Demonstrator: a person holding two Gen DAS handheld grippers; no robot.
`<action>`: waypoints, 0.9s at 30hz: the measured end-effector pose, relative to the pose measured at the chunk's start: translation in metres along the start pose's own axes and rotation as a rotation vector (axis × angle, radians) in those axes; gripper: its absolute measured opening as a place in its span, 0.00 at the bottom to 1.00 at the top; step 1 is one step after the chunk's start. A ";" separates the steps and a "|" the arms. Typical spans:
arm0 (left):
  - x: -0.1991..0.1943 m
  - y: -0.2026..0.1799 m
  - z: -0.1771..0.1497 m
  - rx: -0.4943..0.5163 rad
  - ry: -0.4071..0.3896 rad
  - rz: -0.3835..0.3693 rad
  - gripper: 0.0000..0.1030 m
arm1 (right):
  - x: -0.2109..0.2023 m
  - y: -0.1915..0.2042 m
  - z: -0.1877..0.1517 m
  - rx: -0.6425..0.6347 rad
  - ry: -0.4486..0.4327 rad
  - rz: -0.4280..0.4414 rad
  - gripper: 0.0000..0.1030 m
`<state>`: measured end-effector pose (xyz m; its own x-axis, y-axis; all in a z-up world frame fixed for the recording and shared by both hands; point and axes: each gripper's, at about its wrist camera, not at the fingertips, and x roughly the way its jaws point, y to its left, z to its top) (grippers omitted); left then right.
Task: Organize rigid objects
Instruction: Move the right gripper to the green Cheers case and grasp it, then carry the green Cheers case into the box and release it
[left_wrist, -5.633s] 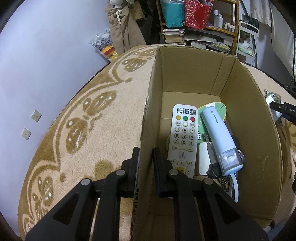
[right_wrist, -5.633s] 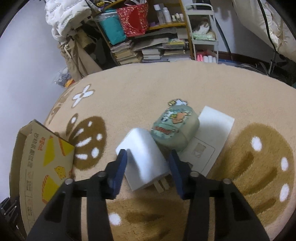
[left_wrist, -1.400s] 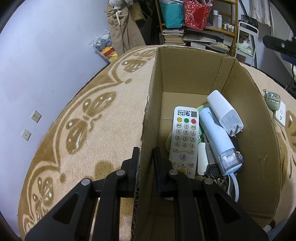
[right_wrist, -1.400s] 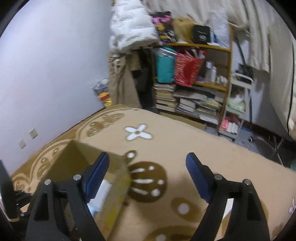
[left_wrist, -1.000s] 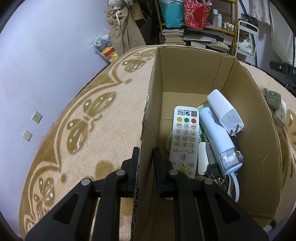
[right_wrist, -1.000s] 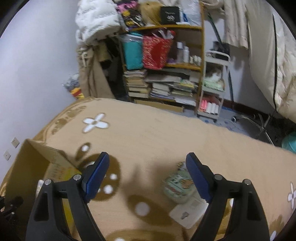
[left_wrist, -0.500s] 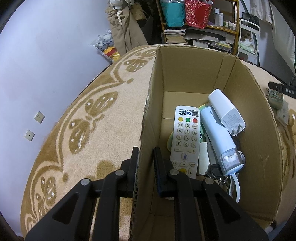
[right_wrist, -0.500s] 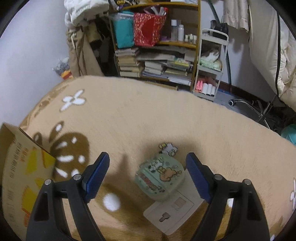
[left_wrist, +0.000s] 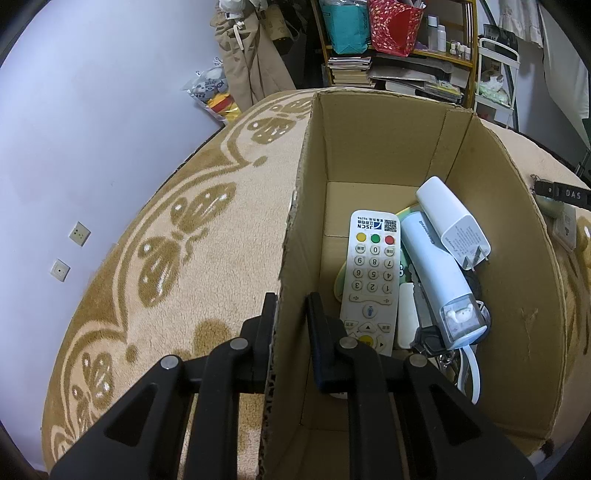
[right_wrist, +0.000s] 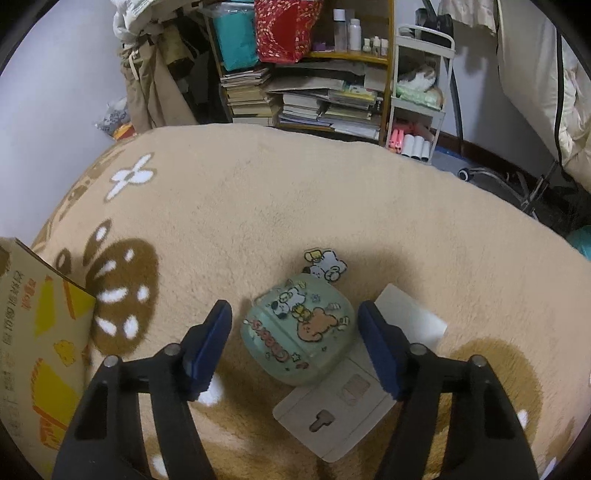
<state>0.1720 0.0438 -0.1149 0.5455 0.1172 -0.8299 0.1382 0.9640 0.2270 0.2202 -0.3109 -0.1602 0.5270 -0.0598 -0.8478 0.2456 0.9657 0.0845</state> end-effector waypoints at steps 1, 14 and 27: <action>0.000 0.000 0.000 0.000 0.000 0.000 0.14 | 0.000 0.001 0.000 -0.004 -0.001 -0.004 0.72; 0.000 0.000 0.000 -0.002 0.001 -0.002 0.14 | -0.007 0.008 -0.008 -0.033 -0.032 -0.019 0.67; 0.000 0.000 0.000 -0.002 0.001 -0.002 0.14 | -0.068 0.029 -0.023 0.039 -0.153 0.135 0.67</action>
<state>0.1715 0.0439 -0.1150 0.5445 0.1159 -0.8307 0.1374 0.9647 0.2247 0.1733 -0.2732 -0.1123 0.6736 0.0288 -0.7385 0.1940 0.9573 0.2143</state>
